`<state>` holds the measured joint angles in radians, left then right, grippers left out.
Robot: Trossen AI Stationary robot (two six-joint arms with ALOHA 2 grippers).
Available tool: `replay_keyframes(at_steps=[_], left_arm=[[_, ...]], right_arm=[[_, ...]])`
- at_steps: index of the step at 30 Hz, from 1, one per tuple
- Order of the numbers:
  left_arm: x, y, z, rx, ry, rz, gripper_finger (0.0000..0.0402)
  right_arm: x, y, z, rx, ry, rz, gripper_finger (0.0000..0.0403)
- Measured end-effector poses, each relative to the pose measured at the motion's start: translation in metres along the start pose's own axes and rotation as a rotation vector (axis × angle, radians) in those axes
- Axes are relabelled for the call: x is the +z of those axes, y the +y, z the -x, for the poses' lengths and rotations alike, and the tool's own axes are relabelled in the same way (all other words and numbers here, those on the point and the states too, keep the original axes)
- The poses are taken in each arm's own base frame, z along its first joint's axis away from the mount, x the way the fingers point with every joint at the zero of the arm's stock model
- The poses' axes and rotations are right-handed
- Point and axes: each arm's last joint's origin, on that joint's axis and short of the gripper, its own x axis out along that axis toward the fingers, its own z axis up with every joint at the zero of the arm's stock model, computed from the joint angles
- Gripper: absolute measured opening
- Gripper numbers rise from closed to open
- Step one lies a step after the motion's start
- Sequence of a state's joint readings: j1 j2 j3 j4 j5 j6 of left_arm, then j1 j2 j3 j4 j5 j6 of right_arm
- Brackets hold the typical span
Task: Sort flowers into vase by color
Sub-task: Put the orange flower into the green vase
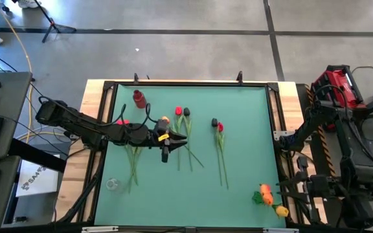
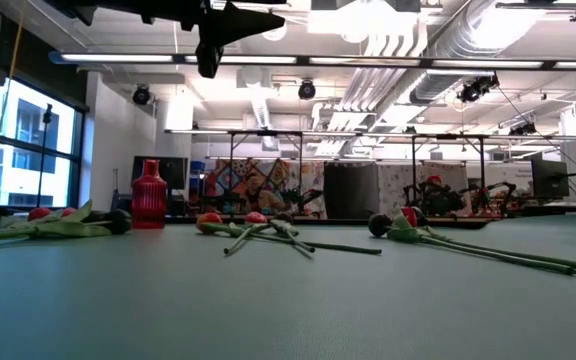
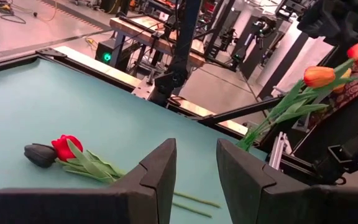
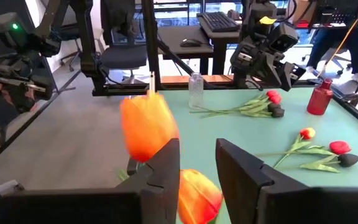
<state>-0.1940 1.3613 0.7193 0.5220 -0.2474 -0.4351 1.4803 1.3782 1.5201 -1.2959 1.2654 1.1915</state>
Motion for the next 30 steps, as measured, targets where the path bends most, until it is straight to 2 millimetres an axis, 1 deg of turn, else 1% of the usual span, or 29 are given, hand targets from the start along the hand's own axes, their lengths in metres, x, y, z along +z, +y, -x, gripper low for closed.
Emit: replay_keyframes(at_steps=[4,7,11,14,19,22,27,30], left_arm=[[0.000,-0.001,0.000,-0.002,0.001,0.006,0.0102],[0.000,-0.001,0.000,-0.001,0.000,0.039,0.0102],[0.000,0.000,0.000,0.010,-0.007,0.101,0.0102],[0.000,-0.001,0.001,0.030,-0.026,0.122,0.0102],[0.000,-0.002,0.001,0.030,-0.026,0.079,0.0102],[0.000,-0.002,0.001,0.031,-0.026,0.044,0.0102],[0.001,0.001,0.000,0.042,-0.029,0.002,0.0102],[0.002,0.003,0.000,0.050,-0.032,0.002,0.0102]], right_arm=[[0.017,0.000,0.006,0.020,-0.022,-0.043,0.0098],[0.036,-0.001,0.013,0.033,-0.062,-0.058,0.0099],[0.064,-0.009,0.022,0.059,-0.078,-0.099,0.0099],[0.078,-0.014,0.025,0.067,-0.078,-0.138,0.0099],[0.100,-0.024,0.029,0.077,-0.090,-0.221,0.0099],[0.112,-0.031,0.024,0.092,-0.047,-0.284,0.0099],[0.126,-0.043,-0.005,0.123,0.121,-0.371,0.0099],[0.132,-0.049,-0.018,0.160,0.192,-0.403,0.0099]])
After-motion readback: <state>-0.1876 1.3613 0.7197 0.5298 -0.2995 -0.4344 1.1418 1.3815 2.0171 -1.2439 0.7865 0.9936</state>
